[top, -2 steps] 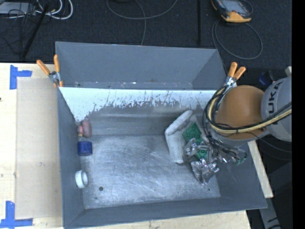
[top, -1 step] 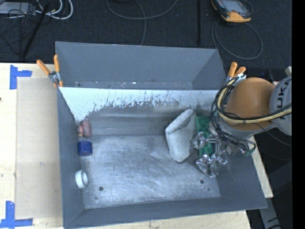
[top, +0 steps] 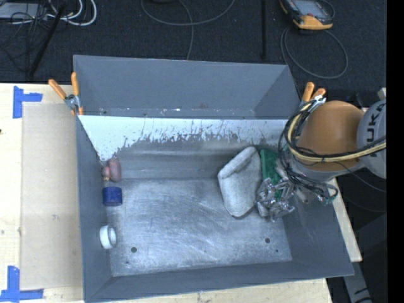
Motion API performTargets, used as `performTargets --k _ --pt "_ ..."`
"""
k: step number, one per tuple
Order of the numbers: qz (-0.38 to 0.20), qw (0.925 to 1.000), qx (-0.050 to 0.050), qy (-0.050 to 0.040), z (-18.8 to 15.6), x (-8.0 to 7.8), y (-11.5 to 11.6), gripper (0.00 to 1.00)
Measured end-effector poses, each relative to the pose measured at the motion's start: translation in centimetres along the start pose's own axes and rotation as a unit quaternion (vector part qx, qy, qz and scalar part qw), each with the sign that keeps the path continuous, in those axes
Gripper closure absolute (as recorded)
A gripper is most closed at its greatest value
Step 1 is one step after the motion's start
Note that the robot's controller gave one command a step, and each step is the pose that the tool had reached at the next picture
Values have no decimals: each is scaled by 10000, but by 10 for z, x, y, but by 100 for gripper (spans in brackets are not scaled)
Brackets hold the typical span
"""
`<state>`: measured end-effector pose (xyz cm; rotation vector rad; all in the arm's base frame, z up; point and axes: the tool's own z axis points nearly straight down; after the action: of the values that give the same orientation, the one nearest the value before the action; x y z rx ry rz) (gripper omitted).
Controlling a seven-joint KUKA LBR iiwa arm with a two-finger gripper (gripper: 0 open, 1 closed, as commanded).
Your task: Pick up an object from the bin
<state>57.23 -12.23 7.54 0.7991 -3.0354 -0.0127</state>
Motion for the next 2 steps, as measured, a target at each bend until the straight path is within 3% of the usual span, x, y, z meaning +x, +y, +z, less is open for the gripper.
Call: performTargets --k 1,2 --pt "-355 9993 77 -39 -148 6 -35 100" --pt "-1606 9870 12 16 -51 12 -9 100"
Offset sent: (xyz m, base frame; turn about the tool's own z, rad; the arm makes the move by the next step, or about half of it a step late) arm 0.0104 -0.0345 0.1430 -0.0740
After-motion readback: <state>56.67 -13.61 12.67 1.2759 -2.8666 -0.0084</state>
